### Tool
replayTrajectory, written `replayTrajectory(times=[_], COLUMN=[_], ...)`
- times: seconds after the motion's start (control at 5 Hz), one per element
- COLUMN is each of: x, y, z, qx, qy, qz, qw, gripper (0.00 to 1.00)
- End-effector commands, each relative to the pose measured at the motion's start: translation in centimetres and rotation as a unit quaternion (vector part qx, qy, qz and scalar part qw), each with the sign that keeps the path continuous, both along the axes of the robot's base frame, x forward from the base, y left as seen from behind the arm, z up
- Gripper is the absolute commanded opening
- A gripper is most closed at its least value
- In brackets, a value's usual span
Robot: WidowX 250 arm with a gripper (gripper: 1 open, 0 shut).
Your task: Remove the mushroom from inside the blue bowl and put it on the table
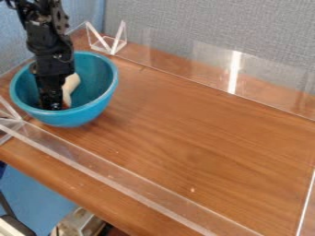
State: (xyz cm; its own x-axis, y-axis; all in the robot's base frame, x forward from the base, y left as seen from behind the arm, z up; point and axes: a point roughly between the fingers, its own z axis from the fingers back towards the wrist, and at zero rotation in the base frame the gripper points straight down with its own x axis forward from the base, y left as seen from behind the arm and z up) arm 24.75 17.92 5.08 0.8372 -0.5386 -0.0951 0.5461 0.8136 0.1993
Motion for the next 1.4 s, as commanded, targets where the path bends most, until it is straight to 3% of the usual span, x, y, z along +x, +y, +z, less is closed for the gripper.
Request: replayTrajectory(times=[0.0,0.2,0.6,1.0,1.2], x=[-0.1,0.4,0.2,1.2,2.3], y=[-0.7,-0.7,-0.8,-5.0,-8.9], z=[2.4,3.5,5.6,10.2,11.4], qx=[0.018,0.021,0.032,0.056,0.047], qy=[-0.024,-0.031,-0.053,-0.085,-0.098], qz=[0.017,0.018,-0.017,0.003,-0.006], qw=[0.9994,0.9991,0.9980,0.9948,0.9940], gripper=[0.00,0.00,0.00,0.00,0.00])
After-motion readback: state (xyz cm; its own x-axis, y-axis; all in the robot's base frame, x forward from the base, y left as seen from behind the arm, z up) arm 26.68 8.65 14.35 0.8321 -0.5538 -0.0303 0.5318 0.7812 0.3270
